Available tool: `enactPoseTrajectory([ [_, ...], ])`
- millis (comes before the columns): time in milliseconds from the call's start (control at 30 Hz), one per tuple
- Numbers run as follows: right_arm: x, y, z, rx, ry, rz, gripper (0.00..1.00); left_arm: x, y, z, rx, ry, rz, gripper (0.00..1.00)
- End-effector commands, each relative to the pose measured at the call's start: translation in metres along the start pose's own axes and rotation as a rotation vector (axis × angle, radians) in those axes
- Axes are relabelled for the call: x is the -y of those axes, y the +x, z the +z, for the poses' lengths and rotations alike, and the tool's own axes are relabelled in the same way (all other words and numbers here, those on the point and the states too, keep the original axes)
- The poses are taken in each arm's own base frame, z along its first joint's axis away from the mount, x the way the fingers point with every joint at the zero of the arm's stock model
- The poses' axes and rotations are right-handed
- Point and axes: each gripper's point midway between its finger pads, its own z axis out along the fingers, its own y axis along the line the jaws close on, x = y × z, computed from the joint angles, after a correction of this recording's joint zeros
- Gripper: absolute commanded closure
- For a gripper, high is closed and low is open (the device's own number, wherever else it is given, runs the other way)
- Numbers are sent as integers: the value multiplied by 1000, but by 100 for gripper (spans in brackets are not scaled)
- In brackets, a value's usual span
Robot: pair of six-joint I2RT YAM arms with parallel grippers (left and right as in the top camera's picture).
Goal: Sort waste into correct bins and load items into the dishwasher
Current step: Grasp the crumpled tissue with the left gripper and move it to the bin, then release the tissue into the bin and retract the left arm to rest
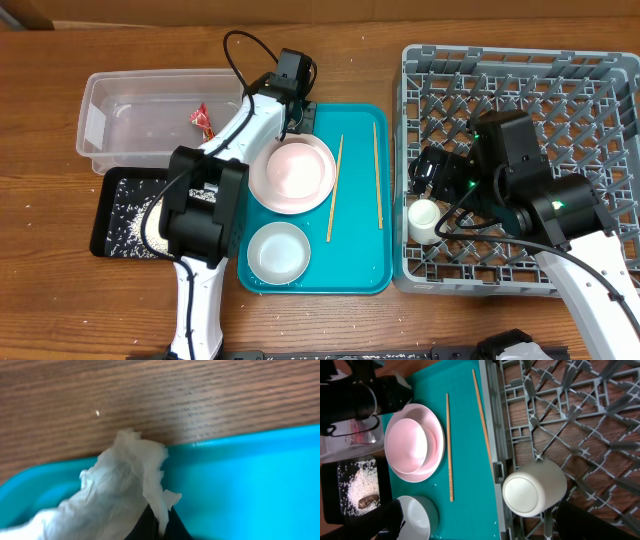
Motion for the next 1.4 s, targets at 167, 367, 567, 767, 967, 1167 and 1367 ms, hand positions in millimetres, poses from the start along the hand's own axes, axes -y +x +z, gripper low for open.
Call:
enactPoseTrajectory([
  [167,-4,-3,-5,15,-15,-5,0,-24,-67,-152,273,9,-167,96],
  [367,-4,-3,-5,14,-15,-5,0,-94,-42,-164,196,-189,-246,96],
  [567,-4,-3,-5,14,-14,-5,0,-153,-12,-136,80,-239,-393,95],
  [767,-3,-1,-5,8,-10,-5,0,-139,-18,-155,83,-6,-398,23],
  [967,-3,-2,-5,9,-11,-5,0,-100,-7,-220,100,104,-305,27],
  [1167,-3,-1,-5,9,-10,-4,0,-72,29,-298,124,102,-213,24],
  [1367,-3,-1,-5,9,-10,-4,0,-49,71,-352,146,72,-117,0],
])
